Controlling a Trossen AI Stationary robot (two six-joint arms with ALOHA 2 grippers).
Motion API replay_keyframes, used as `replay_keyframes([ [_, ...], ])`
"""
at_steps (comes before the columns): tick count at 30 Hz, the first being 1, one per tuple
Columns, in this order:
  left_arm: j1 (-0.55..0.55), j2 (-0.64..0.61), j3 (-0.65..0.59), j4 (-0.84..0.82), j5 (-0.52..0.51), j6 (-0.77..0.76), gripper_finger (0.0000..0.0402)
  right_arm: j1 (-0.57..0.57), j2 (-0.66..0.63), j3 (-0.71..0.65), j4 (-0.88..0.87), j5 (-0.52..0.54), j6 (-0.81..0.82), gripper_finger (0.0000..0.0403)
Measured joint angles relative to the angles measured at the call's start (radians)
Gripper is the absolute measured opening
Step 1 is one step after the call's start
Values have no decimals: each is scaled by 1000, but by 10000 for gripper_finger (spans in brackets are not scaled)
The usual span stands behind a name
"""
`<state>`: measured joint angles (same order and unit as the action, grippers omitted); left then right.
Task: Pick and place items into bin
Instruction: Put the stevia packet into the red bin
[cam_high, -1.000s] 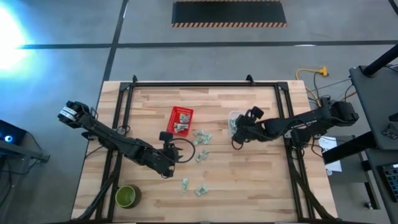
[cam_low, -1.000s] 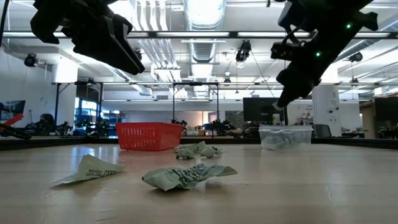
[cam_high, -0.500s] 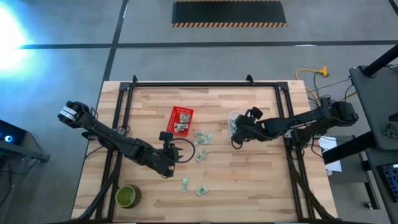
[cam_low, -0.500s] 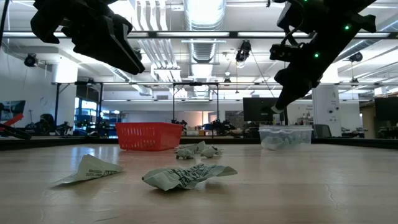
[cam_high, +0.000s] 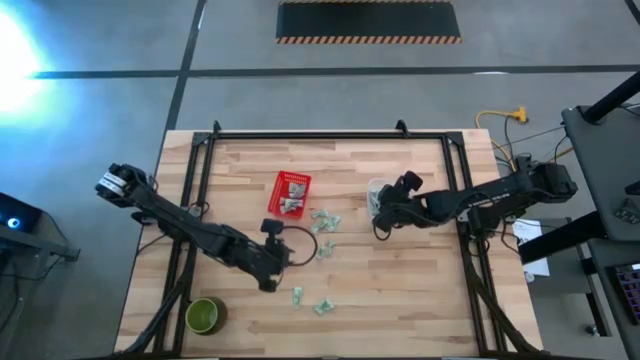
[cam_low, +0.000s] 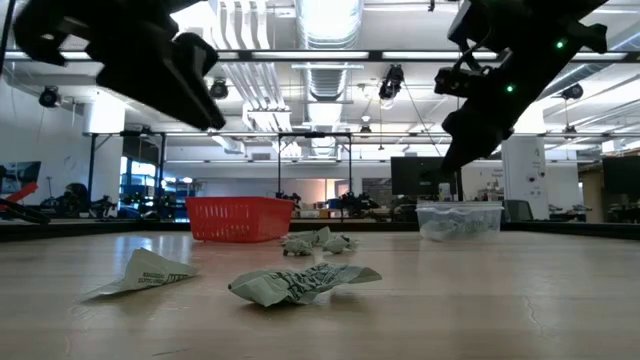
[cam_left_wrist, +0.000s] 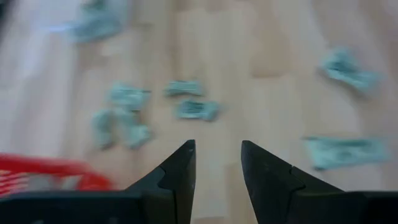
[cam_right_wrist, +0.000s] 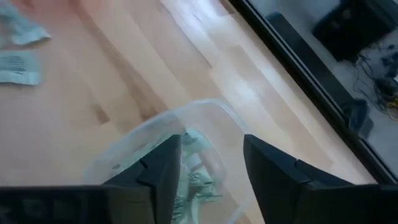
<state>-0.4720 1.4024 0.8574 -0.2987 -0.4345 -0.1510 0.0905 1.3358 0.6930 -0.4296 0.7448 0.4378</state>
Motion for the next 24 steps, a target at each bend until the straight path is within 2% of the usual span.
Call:
replay_keyframes([
  [7, -2, 72, 0, 22, 175, 0, 112, 51, 1, 4, 66, -121, -112, 171],
  [10, -5, 116, 0, 81, 243, 0, 112, 74, 1, 5, 82, -167, -140, 166],
  [15, -10, 200, 0, 200, 293, 8, 112, 113, 2, 5, 85, -177, -145, 160],
  [24, -22, 284, 46, 219, 331, 31, 112, 161, 2, -12, 89, -178, -139, 161],
])
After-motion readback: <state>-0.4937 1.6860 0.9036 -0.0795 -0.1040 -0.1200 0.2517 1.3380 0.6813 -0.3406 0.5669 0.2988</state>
